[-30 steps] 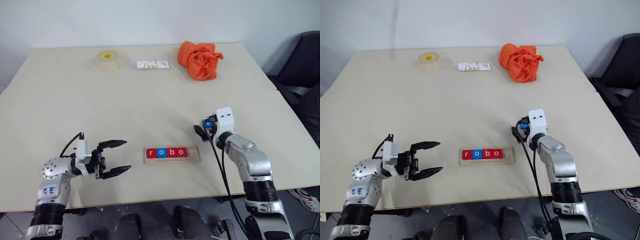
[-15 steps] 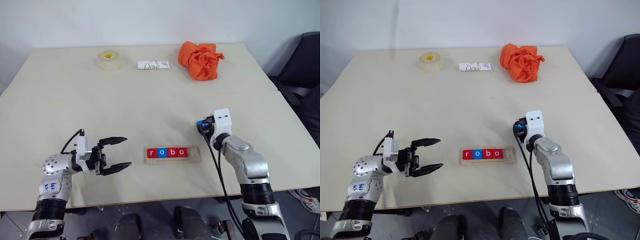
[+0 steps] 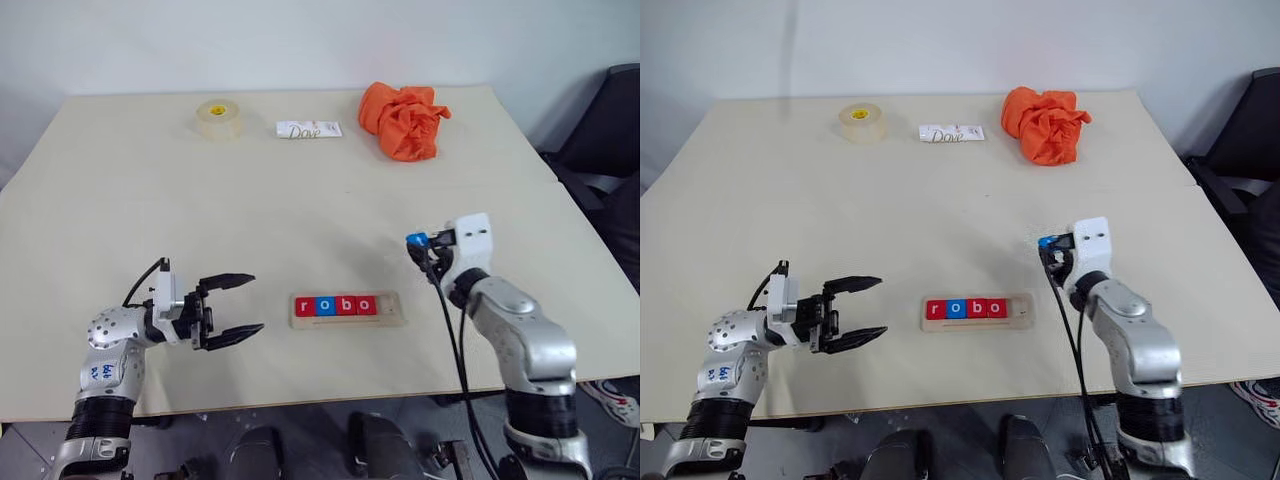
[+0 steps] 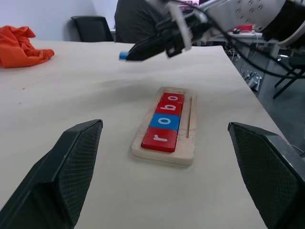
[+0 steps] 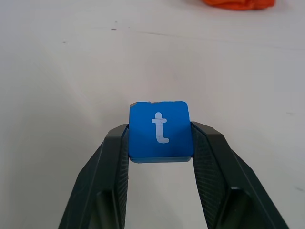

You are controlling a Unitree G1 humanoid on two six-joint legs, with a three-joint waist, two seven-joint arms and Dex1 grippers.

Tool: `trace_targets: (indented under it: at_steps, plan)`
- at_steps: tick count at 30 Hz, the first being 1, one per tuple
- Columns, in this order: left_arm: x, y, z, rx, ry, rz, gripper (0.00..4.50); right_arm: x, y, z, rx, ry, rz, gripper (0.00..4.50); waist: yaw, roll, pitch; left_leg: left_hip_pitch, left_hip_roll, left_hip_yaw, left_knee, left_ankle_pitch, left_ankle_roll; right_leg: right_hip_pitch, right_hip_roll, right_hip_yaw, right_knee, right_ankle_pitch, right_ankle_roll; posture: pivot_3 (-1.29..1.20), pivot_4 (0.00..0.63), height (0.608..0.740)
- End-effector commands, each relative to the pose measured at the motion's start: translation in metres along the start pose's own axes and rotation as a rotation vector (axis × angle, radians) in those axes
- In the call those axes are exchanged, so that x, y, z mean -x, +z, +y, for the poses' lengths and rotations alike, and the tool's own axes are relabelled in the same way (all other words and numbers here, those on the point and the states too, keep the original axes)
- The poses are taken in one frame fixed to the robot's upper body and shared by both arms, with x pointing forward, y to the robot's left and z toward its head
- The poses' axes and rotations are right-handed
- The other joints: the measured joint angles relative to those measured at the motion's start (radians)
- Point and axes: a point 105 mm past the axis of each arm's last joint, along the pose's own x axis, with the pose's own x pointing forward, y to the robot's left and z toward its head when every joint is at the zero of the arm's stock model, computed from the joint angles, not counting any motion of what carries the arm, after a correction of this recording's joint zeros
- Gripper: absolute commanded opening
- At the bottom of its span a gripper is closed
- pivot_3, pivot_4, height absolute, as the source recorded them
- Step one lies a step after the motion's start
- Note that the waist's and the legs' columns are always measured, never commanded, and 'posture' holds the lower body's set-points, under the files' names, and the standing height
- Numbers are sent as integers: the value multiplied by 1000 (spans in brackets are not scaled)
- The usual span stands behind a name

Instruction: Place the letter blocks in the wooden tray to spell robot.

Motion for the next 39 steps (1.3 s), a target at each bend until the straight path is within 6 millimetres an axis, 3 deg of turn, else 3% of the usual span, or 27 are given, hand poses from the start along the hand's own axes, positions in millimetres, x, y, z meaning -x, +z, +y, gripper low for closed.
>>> trace_targets:
  at_steps: [1,6,16,19,21,28,37,39]
  plan:
    - [5,6,-1,-30,-2,1,4500,23,1,1,-7,9,8,1470,1,0,0,0,0,0,0,0,0,0,0,0,0,0,0,0,150,740]
    - [6,6,0,-23,-12,7,4500,49,-31,11,-75,-7,103,1470,1,0,0,0,0,-1,0,0,0,0,0,0,0,0,0,0,150,740]
    - [2,8,1,-18,-28,8,4500,48,-44,7,-103,-67,120,1470,-3,2,1,0,0,-2,0,0,0,1,0,0,1,0,0,0,150,740]
    - [2,8,2,-19,-27,8,4500,48,-46,2,-126,-91,119,1470,-13,7,4,-2,-19,-50,-4,6,6,28,-13,-37,-5,-3,4,0,150,740]
    - [2,8,2,-20,-25,8,4500,49,-48,1,-113,-92,127,1470,-4,8,5,-2,-29,-68,-8,11,7,35,-23,-51,-3,-10,8,0,150,740]
    - [1,8,1,-21,-18,4,4500,51,-46,0,-76,-85,128,1470,12,9,5,0,-27,-58,-8,11,5,31,-21,-42,-3,-11,7,0,150,740]
    - [-1,8,0,-25,-7,-4,4500,63,-53,-4,-91,-141,146,4453,10,9,5,1,-27,-56,-13,11,5,29,-20,-41,-5,-11,6,0,150,740]
    - [-1,8,-1,-25,-6,-5,4500,62,-48,-5,-67,-131,123,4453,10,9,5,1,-27,-56,-13,11,4,29,-20,-41,-5,-11,6,0,150,740]
